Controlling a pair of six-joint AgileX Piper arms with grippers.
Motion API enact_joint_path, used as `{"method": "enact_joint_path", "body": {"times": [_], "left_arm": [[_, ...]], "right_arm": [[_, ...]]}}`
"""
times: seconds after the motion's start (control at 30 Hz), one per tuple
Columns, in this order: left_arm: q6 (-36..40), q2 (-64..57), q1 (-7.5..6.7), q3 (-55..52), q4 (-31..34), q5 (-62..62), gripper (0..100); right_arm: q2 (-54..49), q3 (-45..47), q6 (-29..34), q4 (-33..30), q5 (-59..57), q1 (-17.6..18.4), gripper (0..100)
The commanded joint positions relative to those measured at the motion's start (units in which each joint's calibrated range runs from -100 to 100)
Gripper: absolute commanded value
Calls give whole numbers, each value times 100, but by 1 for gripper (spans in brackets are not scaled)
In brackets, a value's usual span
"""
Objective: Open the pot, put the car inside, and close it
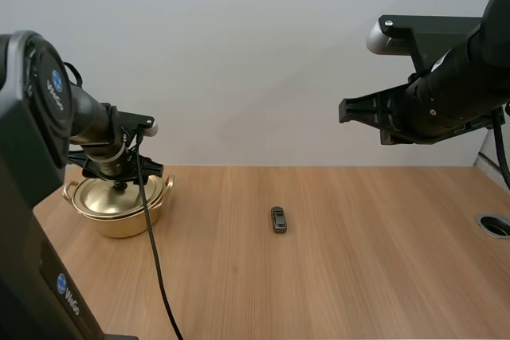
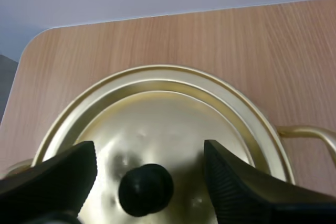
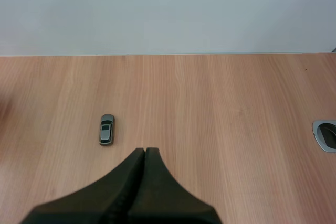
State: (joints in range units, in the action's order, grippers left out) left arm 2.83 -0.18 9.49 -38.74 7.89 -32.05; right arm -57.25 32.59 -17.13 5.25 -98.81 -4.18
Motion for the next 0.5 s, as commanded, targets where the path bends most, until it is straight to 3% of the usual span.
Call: {"method": "enact_joint_path", "body": {"times": [0.0,0.07,0.1,0.2,0.27,0.33,0.47], "left_arm": [[4,8,9,55,7,-80,94],[4,8,24,101,7,-199,92],[4,8,24,101,7,-258,87],[4,13,32,101,-14,-426,51],[16,13,32,101,-29,-511,19],[139,13,32,101,-29,-524,0],[192,13,32,101,-29,-524,0]], "right_arm": [[3,7,-7,7,35,1,0],[3,7,-7,7,92,1,0],[3,7,-7,7,119,1,0],[3,7,-7,7,206,1,0],[3,7,-7,7,245,1,0],[3,7,-7,7,245,1,0],[3,7,-7,7,245,1,0]]}}
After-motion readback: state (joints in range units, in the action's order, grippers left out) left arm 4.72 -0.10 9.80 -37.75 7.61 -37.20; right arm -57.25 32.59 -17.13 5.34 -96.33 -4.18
